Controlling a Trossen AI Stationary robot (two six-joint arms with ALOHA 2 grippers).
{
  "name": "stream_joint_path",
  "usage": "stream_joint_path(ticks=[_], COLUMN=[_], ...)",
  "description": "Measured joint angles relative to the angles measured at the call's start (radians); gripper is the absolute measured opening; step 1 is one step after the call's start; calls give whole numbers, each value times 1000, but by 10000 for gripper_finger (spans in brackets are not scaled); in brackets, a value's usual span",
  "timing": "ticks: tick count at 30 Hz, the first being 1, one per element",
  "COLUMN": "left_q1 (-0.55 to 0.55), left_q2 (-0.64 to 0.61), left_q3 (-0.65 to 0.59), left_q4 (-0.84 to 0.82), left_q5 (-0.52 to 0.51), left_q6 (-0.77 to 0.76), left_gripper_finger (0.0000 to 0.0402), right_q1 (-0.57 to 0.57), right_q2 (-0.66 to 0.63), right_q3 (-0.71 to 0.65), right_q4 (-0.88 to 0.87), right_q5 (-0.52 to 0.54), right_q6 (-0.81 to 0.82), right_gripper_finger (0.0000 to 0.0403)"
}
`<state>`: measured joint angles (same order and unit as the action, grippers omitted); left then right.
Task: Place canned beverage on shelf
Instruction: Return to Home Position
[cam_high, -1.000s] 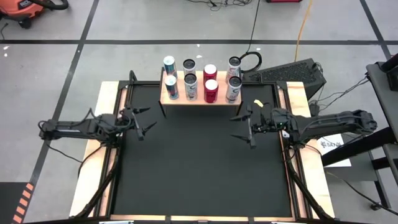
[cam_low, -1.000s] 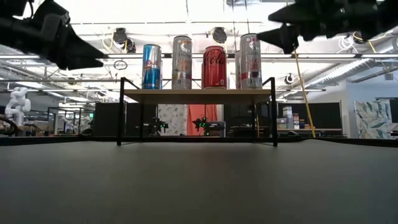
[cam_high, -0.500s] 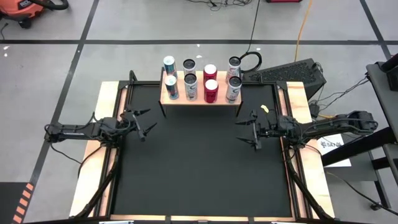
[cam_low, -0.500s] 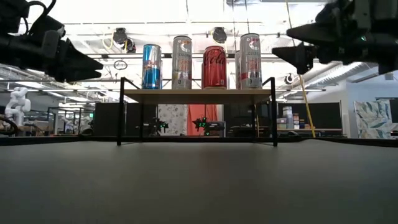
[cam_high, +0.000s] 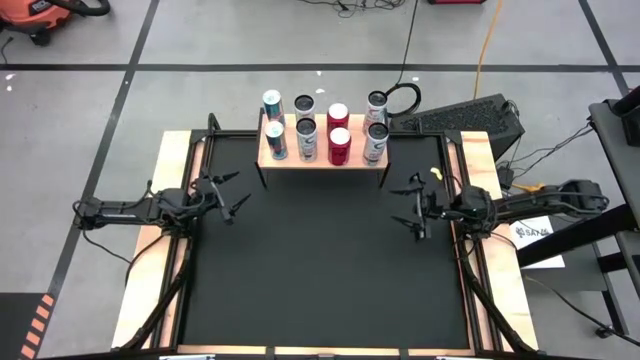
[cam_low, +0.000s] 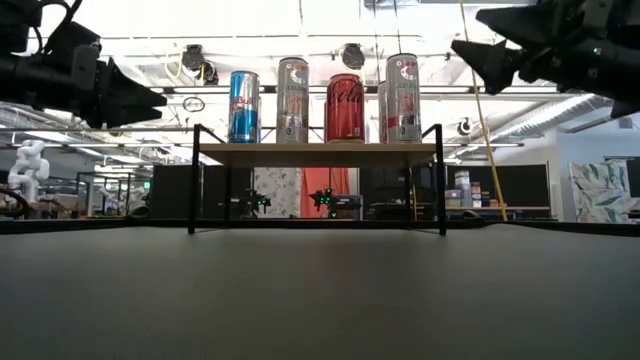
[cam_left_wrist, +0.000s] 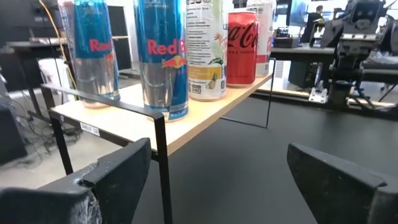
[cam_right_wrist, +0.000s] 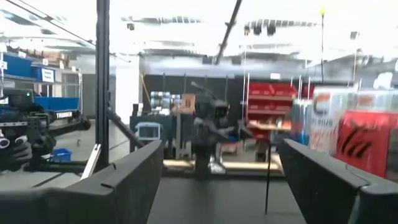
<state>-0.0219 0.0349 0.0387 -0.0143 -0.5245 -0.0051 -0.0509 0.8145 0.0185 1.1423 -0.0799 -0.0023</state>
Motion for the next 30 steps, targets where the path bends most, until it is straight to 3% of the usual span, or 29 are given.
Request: stream_joint_path(ticks=[5,12,20,30], left_q1=[0,0,0,0], left_q2=[0,0,0,0], left_q3=[1,2,2,2], left_q4=[-10,-15,-18,-19], left_q5=[0,79,86,86], left_q6=[45,90,118,118], left_gripper_finger=[380,380,380,380], right_q1=[0,0,0,0], right_q2=[-55,-74,-75,-75], right_q3=[-1,-1,-2,-3], right_q4=[-27,-239,-389,-419], right_q5=[0,0,0,0], right_q6=[-24,20,18,17], right_gripper_finger=[306,306,306,306])
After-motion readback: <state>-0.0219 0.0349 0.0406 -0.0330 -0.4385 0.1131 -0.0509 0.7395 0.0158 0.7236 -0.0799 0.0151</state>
